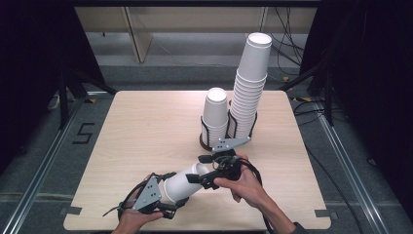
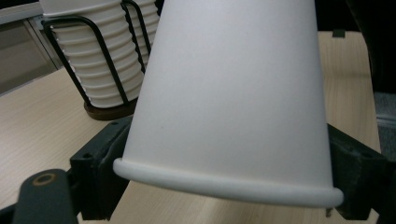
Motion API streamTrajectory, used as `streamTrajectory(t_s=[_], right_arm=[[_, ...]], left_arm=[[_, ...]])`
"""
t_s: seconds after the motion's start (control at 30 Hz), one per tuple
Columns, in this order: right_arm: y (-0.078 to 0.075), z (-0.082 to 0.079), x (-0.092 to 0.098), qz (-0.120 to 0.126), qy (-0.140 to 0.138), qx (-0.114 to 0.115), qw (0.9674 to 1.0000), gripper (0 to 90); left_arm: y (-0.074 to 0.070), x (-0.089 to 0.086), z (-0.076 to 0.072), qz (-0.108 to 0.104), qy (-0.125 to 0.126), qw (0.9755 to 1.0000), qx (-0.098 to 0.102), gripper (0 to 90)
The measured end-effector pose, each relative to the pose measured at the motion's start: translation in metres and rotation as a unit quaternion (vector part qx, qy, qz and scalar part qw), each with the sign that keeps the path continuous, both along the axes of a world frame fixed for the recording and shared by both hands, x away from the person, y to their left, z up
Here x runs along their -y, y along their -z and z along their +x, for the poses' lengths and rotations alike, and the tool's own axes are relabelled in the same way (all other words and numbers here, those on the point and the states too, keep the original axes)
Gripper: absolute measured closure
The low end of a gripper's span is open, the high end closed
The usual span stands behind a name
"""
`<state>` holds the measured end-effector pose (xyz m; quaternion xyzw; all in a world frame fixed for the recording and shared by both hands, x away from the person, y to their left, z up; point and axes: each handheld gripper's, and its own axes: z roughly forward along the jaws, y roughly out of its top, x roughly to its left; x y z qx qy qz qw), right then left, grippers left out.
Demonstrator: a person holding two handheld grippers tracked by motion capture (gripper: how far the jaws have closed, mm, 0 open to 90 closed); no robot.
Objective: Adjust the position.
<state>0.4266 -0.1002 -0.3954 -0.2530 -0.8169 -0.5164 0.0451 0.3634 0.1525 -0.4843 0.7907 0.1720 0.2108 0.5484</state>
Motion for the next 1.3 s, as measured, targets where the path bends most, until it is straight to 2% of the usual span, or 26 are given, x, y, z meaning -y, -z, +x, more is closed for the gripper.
streamTrajectory(t_s=[0.03, 0.1, 0.13, 0.23, 0.27, 0.3, 0.37, 0.6, 0.67, 0.7, 0.87, 0.9, 1.03, 1.07, 1.1, 1.13, 1.17, 1.2, 1.27, 1.3], right_arm=[[-0.001, 0.000, 0.001, -0.011, -0.002, 0.021, 0.9997, 16.0], [-0.006, -0.002, 0.003, -0.034, -0.001, 0.036, 0.9988, 16.1], [-0.007, -0.002, 0.003, -0.040, -0.013, 0.049, 0.9979, 16.2], [-0.013, -0.006, 0.004, -0.082, -0.030, 0.092, 0.9919, 17.4], [-0.014, -0.008, 0.003, -0.098, -0.039, 0.102, 0.9892, 17.3], [-0.015, -0.009, 0.003, -0.108, -0.044, 0.111, 0.9869, 17.0], [-0.014, -0.010, 0.001, -0.124, -0.065, 0.122, 0.9826, 17.6], [-0.005, -0.016, -0.006, -0.175, -0.111, 0.134, 0.9691, 17.7], [-0.002, -0.017, -0.008, -0.188, -0.128, 0.137, 0.9642, 17.8], [-0.001, -0.018, -0.009, -0.194, -0.133, 0.139, 0.9618, 17.8], [0.006, -0.023, -0.014, -0.223, -0.162, 0.141, 0.9508, 17.9], [0.007, -0.023, -0.016, -0.229, -0.168, 0.143, 0.9482, 18.1], [0.013, -0.026, -0.022, -0.248, -0.191, 0.147, 0.9383, 18.2], [0.014, -0.028, -0.023, -0.255, -0.185, 0.139, 0.9388, 18.2], [0.016, -0.026, -0.024, -0.254, -0.197, 0.152, 0.9347, 18.3], [0.017, -0.026, -0.025, -0.257, -0.199, 0.150, 0.9336, 18.2], [0.018, -0.027, -0.024, -0.262, -0.199, 0.143, 0.9334, 18.2], [0.020, -0.025, -0.025, -0.261, -0.203, 0.146, 0.9325, 18.3], [0.022, -0.026, -0.025, -0.265, -0.204, 0.136, 0.9325, 18.9], [0.023, -0.025, -0.026, -0.267, -0.208, 0.141, 0.9304, 19.6]], left_arm=[[0.000, 0.000, 0.001, 0.004, 0.005, 1.0000, -0.007, 15.2], [0.000, 0.001, -0.001, 0.021, 0.003, 0.9997, -0.010, 15.1], [0.001, 0.002, 0.000, 0.028, 0.009, 0.9994, -0.017, 15.1], [0.000, 0.002, -0.001, 0.054, 0.016, 0.9981, -0.024, 15.0], [0.000, 0.002, -0.001, 0.054, 0.016, 0.9981, -0.024, 15.0], [0.000, 0.004, -0.001, 0.067, 0.020, 0.9972, -0.027, 15.0], [0.000, 0.004, -0.002, 0.082, 0.022, 0.9961, -0.027, 15.0], [0.000, 0.006, -0.004, 0.110, 0.035, 0.9930, -0.022, 15.0], [0.000, 0.007, -0.005, 0.118, 0.042, 0.9920, -0.019, 15.0], [0.000, 0.007, -0.006, 0.117, 0.041, 0.9922, -0.016, 15.1], [-0.002, 0.009, -0.007, 0.139, 0.052, 0.9889, -0.015, 15.1], [-0.001, 0.009, -0.008, 0.137, 0.049, 0.9893, -0.010, 15.1], [-0.002, 0.011, -0.008, 0.146, 0.054, 0.9879, -0.009, 15.1], [-0.002, 0.011, -0.008, 0.146, 0.055, 0.9877, -0.009, 15.1], [-0.003, 0.011, -0.008, 0.148, 0.055, 0.9875, -0.005, 15.1], [-0.003, 0.010, -0.008, 0.150, 0.058, 0.9870, -0.002, 15.1], [-0.003, 0.011, -0.009, 0.149, 0.058, 0.9871, -0.001, 15.1], [-0.004, 0.010, -0.009, 0.154, 0.060, 0.9862, -0.001, 15.1], [-0.003, 0.011, -0.009, 0.150, 0.063, 0.9867, 0.000, 15.2], [-0.003, 0.011, -0.009, 0.150, 0.064, 0.9866, 0.001, 15.2]])
